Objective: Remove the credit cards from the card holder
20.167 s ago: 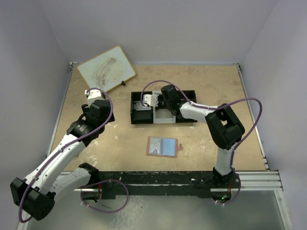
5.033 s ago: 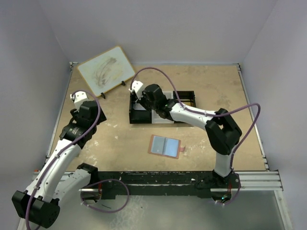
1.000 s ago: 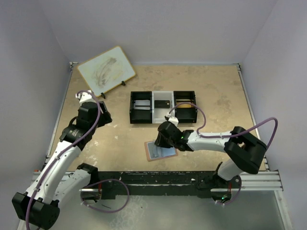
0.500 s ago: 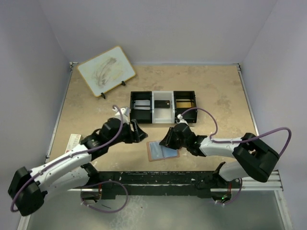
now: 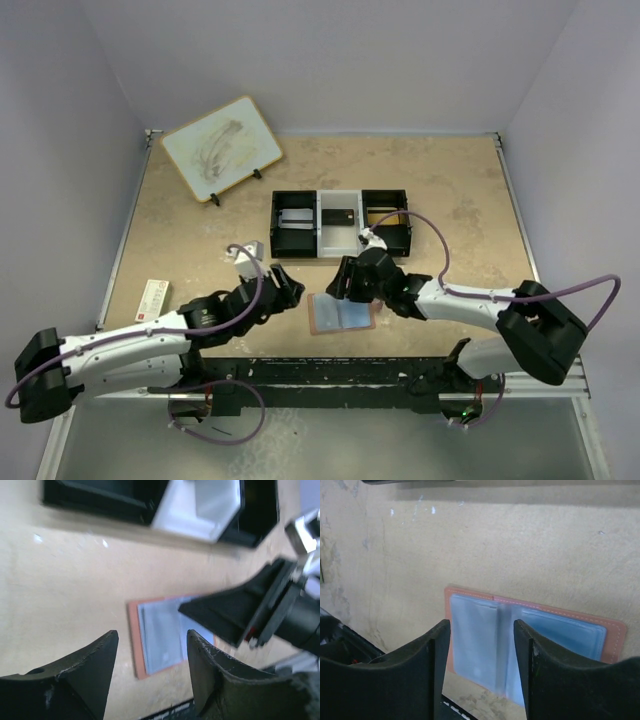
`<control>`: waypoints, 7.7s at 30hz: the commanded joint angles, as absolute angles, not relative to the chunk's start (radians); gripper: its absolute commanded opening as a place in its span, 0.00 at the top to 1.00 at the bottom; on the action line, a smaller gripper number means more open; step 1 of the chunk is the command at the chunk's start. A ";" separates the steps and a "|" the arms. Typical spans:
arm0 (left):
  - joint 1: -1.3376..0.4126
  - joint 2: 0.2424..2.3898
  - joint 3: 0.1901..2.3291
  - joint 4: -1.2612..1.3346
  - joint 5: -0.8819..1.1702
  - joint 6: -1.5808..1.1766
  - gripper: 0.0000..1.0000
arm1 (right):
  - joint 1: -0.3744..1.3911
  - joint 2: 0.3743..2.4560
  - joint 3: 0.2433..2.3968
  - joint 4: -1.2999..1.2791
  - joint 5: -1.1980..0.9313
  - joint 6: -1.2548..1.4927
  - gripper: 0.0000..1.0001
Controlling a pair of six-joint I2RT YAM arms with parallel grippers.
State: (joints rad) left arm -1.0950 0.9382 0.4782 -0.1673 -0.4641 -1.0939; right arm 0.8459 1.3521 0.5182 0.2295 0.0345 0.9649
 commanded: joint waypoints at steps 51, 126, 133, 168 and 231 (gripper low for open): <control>-1.101 1.213 0.403 0.302 -0.228 -1.090 0.51 | 0.806 1.452 0.439 0.427 -0.177 0.994 0.80; -1.135 0.761 0.600 -0.634 -0.885 -1.203 0.38 | 1.074 1.538 0.916 -0.244 0.302 0.769 0.35; -1.135 0.760 0.596 -0.635 -0.876 -1.200 0.36 | 1.113 1.651 0.960 -0.326 0.356 0.806 0.32; -1.135 0.893 0.579 -0.403 -0.688 -1.078 0.36 | 0.976 1.599 0.693 0.024 0.045 0.831 0.42; -1.137 1.240 0.379 0.323 -0.260 -1.107 0.59 | 0.875 1.591 0.550 0.283 -0.167 0.874 0.48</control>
